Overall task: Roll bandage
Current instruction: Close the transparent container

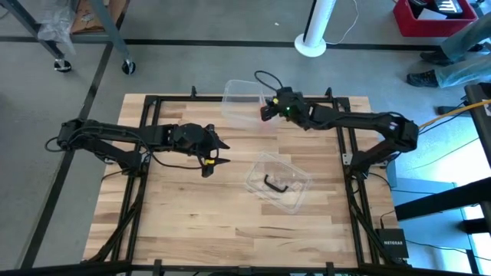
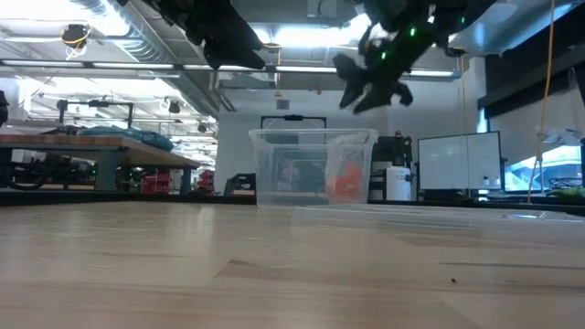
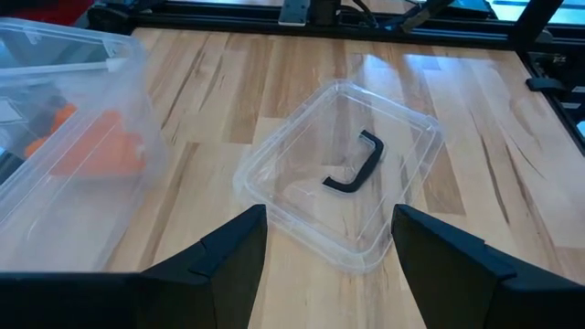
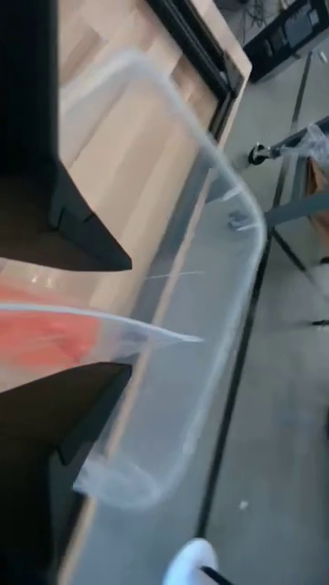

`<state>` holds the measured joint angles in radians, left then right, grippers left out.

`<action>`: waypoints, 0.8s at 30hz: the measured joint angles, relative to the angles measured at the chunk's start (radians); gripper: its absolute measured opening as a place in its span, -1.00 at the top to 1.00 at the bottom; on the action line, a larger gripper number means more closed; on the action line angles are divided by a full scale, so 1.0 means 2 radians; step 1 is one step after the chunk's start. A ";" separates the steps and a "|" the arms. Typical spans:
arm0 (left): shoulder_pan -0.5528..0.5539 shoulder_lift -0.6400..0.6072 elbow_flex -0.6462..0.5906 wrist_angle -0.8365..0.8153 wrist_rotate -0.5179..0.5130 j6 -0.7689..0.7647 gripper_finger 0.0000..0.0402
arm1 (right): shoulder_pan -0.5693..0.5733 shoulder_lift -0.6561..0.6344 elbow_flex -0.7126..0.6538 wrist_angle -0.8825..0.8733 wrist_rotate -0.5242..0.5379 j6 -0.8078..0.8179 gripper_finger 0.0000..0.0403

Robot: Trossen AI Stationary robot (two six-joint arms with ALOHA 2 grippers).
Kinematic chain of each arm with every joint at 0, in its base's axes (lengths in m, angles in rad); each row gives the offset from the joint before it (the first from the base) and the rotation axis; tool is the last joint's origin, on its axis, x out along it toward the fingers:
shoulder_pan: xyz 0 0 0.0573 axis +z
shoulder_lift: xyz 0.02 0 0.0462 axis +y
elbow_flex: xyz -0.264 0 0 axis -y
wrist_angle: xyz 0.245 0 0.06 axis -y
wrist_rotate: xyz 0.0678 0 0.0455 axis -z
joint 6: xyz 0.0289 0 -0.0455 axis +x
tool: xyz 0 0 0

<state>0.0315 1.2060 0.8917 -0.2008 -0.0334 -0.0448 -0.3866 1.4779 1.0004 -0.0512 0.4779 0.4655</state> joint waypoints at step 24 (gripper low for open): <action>-0.002 0.045 0.000 -0.037 0.000 -0.024 -0.13 | 0.332 -0.084 0.038 -0.361 -0.175 -0.007 0.10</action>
<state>0.0269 1.2955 0.8913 -0.2741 -0.0331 -0.0936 0.2780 1.3100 1.0768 -0.7741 0.1277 0.4515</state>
